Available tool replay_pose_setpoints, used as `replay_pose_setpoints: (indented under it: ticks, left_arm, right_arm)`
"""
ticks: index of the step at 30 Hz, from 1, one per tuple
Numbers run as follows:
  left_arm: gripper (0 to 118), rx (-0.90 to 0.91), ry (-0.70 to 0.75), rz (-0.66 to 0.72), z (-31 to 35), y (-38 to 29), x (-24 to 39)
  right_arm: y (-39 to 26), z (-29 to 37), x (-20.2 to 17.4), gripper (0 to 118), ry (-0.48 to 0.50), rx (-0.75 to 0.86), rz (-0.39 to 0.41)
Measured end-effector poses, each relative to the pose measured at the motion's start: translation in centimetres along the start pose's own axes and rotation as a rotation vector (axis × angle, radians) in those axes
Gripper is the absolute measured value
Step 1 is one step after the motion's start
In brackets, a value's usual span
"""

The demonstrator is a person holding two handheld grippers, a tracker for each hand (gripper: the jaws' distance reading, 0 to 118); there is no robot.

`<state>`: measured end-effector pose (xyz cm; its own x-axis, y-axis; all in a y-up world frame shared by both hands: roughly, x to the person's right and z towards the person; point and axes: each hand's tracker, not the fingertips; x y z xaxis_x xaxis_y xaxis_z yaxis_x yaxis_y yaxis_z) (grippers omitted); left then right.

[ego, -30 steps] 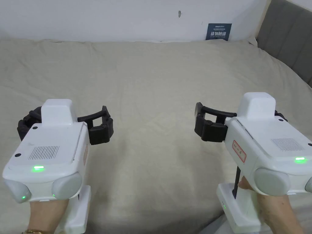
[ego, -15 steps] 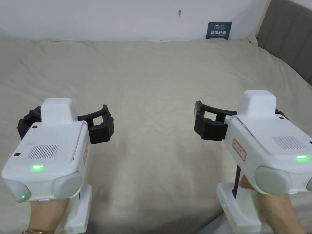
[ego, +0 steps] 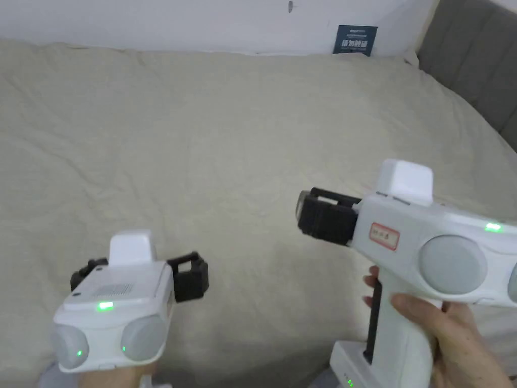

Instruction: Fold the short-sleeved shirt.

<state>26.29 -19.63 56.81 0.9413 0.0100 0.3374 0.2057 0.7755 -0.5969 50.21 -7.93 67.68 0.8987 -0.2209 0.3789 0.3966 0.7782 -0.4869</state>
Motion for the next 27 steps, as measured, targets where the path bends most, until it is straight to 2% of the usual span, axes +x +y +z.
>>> replay_pose_setpoints:
  ticks: [4,7,9,12,14,18,21,23,25,27]
  left_arm:
    - [118,-0.142,-0.031,-0.059,-1.1,-4.8,0.7]
    - [118,-0.177,-0.026,-0.089,-1.4,-6.9,0.8]
    - [118,-0.194,-0.020,-0.087,-1.4,-7.4,0.8]
    - [118,-0.201,-0.026,-0.087,-1.8,-6.6,0.8]
    - [118,-0.219,-0.045,-0.078,-2.3,-6.8,0.7]
    - [118,-0.288,-0.053,-0.065,-3.3,-6.9,0.5]
    - [118,-0.314,-0.059,-0.028,-4.0,-6.8,-0.2]
    - [118,-0.333,-0.060,0.010,-4.3,-6.6,-0.8]
    - [118,-0.355,-0.062,0.045,-4.7,-6.6,-1.5]
    - [118,-0.383,-0.062,0.100,-5.1,-6.1,-2.3]
  right_arm:
    - [-1.5,-0.8,-1.2,118,-0.087,-0.154,0.027]
    - [-2.3,-1.4,-1.8,118,-0.087,-0.203,0.055]
    - [-2.9,-1.9,-1.8,118,-0.086,-0.200,0.050]
    - [-3.3,-3.2,-1.9,118,-0.141,-0.253,0.052]
    - [-3.5,-3.8,-1.7,118,-0.152,-0.252,0.012]
    - [-4.5,-4.3,-2.3,118,-0.130,-0.288,0.063]
    - [-6.8,-6.1,-2.9,118,-0.146,-0.401,0.155]
    - [-9.5,-8.2,-2.6,118,-0.107,-0.477,0.197]
    - [-11.7,-10.0,-2.1,118,-0.104,-0.552,0.177]
    - [-13.4,-11.8,-1.7,116,-0.139,-0.634,0.124]
